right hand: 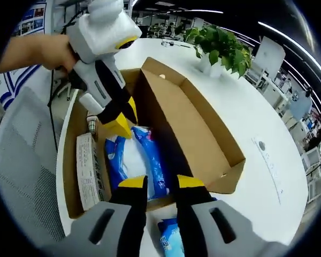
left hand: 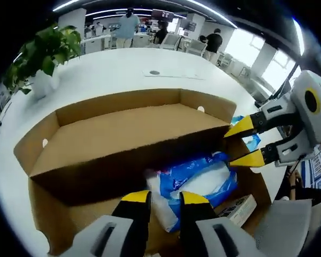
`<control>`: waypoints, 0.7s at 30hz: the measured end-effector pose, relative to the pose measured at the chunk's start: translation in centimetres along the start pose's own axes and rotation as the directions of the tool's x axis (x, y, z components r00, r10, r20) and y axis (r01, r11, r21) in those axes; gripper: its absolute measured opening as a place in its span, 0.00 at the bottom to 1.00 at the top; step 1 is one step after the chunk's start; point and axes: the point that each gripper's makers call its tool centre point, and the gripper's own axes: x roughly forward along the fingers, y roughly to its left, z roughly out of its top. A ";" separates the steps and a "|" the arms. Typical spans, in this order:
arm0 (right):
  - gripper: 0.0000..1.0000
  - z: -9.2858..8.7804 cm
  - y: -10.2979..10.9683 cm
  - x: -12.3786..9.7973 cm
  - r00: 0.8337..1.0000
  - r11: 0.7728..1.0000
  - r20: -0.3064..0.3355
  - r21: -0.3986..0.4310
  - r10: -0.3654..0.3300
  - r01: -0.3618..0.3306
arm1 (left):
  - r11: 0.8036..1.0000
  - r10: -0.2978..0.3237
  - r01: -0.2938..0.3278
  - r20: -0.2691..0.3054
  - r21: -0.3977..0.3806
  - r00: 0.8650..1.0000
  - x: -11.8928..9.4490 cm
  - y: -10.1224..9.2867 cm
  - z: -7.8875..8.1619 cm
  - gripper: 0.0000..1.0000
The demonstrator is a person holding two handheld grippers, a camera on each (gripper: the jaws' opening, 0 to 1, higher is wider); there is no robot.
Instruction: Operate the shoe box by opening the lid, removing the specified soft item, and placing it in the target area until the item is outside and the box remains undamaged.
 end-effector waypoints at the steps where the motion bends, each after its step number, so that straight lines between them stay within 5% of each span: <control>1: 0.17 0.1 0.2 0.2 1.000 1.000 -0.003 -0.001 0.003 -0.003 | 1.000 -0.001 0.001 -0.004 -0.007 1.000 0.1 0.0 0.0 0.15; 13: 0.00 -0.6 0.8 2.0 0.997 0.997 -0.076 -0.074 -0.007 0.001 | 0.998 -0.014 0.013 -0.025 -0.053 1.000 0.1 -0.1 -0.6 0.00; 21: 0.00 1.2 1.3 0.0 1.000 0.999 -0.012 -0.032 -0.027 0.027 | 1.000 -0.010 0.010 -0.010 -0.013 1.000 -2.0 -0.6 -0.7 0.00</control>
